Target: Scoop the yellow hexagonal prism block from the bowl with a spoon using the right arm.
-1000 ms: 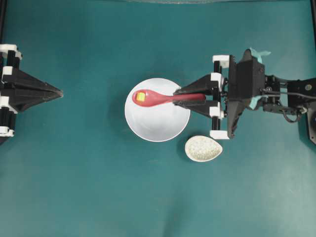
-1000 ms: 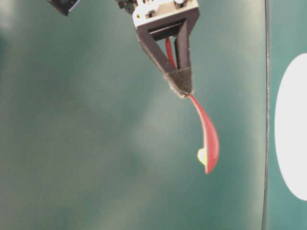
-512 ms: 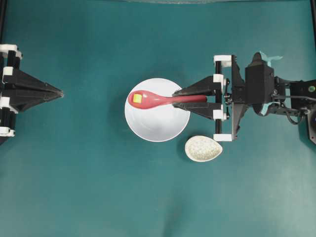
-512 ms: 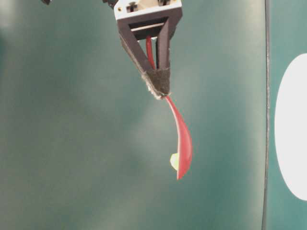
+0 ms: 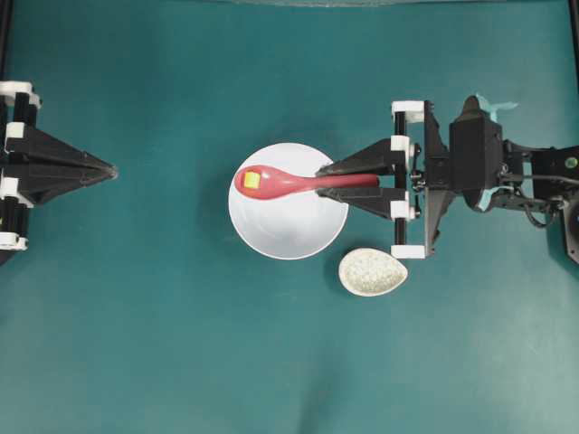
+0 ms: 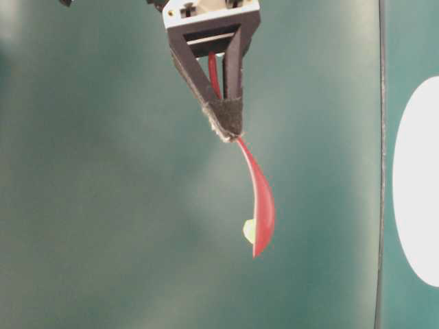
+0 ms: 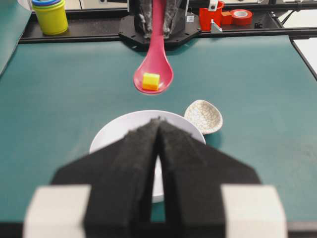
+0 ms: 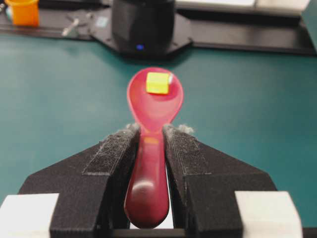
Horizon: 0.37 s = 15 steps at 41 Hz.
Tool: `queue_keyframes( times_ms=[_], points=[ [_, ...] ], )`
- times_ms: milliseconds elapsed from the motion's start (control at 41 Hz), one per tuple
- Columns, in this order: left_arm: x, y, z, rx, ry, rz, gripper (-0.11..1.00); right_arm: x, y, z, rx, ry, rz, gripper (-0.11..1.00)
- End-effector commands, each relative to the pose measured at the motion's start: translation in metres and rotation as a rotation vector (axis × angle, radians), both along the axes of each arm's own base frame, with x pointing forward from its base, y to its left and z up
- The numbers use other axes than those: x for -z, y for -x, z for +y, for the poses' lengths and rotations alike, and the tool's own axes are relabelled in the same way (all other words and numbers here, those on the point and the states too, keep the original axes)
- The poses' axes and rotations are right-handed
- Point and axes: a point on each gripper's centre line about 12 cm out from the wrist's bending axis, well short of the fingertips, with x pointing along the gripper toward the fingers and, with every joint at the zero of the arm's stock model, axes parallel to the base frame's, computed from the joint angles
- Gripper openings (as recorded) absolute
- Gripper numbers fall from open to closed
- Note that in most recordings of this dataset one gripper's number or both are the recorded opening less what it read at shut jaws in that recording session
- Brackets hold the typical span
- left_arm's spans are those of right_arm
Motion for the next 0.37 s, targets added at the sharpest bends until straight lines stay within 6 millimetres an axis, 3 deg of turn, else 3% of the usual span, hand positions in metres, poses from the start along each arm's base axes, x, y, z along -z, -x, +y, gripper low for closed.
queue_keyframes(
  times_ms=[0,341],
  points=[
    [-0.0062,-0.0023,-0.0001,0.0,0.006,-0.015,-0.01,-0.0145,-0.0007,0.0011,-0.003,0.001,-0.049,0.23],
    [-0.0076,-0.0019,-0.0001,0.0,0.008,-0.021,-0.01,-0.0194,-0.0011,0.001,-0.002,-0.001,-0.063,0.23]
  ],
)
